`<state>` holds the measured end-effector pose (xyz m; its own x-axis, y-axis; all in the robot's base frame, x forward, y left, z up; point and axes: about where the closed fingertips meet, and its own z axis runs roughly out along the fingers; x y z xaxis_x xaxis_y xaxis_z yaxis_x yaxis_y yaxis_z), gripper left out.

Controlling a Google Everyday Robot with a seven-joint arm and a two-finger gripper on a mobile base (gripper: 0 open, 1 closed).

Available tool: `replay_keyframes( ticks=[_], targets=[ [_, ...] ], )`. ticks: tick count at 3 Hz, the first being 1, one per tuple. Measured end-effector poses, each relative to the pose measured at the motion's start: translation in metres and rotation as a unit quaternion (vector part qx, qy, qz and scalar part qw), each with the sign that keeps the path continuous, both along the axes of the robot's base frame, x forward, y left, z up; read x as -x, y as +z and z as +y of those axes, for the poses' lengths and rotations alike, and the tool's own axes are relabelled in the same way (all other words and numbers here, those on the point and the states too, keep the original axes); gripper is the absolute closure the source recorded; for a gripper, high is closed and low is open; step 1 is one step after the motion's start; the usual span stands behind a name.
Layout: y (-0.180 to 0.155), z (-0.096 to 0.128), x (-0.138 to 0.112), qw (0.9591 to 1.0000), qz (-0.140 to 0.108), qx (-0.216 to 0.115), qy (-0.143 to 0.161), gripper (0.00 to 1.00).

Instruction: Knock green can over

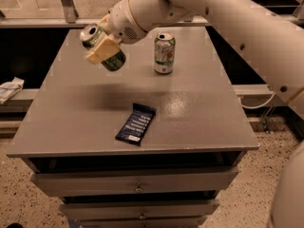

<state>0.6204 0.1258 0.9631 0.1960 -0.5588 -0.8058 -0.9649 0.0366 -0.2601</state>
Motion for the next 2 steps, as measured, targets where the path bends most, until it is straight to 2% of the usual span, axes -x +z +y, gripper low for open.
replay_keyframes(
  ticks=[1, 2],
  targets=[
    [-0.032, -0.005, 0.009, 0.993, -0.001, 0.111, 0.039, 1.0],
    [-0.064, -0.006, 0.016, 0.979, 0.0, 0.193, 0.067, 1.0]
  ],
)
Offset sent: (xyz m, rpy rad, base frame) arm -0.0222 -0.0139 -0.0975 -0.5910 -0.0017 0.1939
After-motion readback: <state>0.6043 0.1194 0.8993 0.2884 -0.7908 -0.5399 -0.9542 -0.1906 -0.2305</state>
